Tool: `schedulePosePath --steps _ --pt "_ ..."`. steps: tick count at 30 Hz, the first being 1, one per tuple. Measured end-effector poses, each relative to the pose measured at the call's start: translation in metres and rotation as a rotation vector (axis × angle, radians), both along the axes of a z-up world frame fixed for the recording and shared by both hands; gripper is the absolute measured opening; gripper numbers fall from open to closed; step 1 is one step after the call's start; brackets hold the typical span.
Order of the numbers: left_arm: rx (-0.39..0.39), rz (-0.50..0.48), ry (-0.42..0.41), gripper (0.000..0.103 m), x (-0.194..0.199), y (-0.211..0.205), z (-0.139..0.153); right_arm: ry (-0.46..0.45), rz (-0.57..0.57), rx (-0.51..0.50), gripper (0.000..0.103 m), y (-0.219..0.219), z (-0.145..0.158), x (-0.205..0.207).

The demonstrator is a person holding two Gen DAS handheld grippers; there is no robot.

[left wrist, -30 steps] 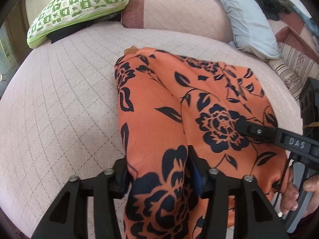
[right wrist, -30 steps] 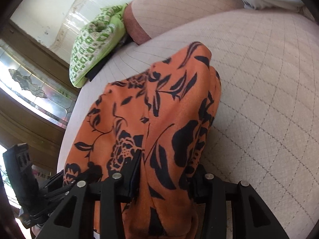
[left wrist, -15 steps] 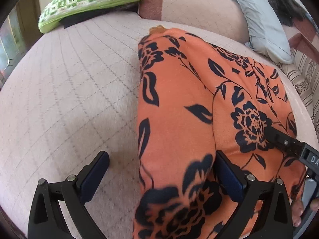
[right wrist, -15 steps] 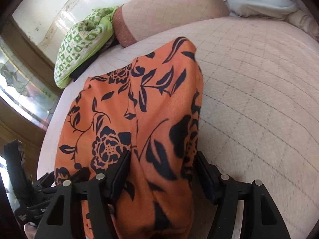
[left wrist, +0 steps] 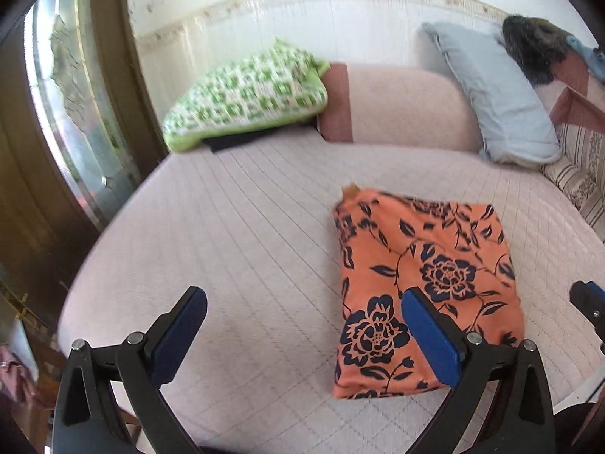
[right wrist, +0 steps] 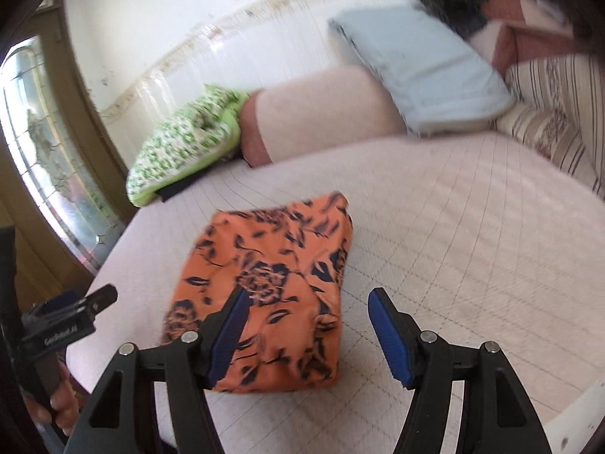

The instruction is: Fold small clothes

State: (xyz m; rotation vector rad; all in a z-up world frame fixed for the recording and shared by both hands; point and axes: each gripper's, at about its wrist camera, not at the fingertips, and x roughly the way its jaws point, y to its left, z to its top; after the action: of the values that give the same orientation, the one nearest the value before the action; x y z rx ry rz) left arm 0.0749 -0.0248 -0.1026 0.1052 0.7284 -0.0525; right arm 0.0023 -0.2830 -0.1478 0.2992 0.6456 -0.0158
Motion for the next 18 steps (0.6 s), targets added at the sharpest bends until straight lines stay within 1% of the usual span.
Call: schedulePosePath --steps 2,4,9,11,13,18 --pt "0.016 0.008 -0.021 0.103 -0.007 0.003 0.012 -0.029 0.025 -0.022 0.069 0.011 0.018 -0.009" --pt "0.015 0.006 -0.042 0.103 -0.023 0.008 0.028 -0.051 0.046 -0.044 0.069 0.021 0.033 -0.017" --pt "0.010 0.016 -0.098 0.103 -0.042 0.018 0.059 -0.079 0.083 -0.078 0.069 0.042 0.059 -0.030" --pt "0.004 0.022 -0.122 0.103 -0.050 0.022 0.071 -0.082 0.081 -0.081 0.069 0.047 0.066 -0.034" --pt "0.003 0.033 -0.141 0.103 -0.052 0.025 0.077 -0.083 0.060 -0.094 0.069 0.049 0.072 -0.036" --pt "0.003 0.066 -0.175 0.103 -0.060 0.033 0.093 -0.082 0.015 -0.156 0.069 0.061 0.085 -0.037"
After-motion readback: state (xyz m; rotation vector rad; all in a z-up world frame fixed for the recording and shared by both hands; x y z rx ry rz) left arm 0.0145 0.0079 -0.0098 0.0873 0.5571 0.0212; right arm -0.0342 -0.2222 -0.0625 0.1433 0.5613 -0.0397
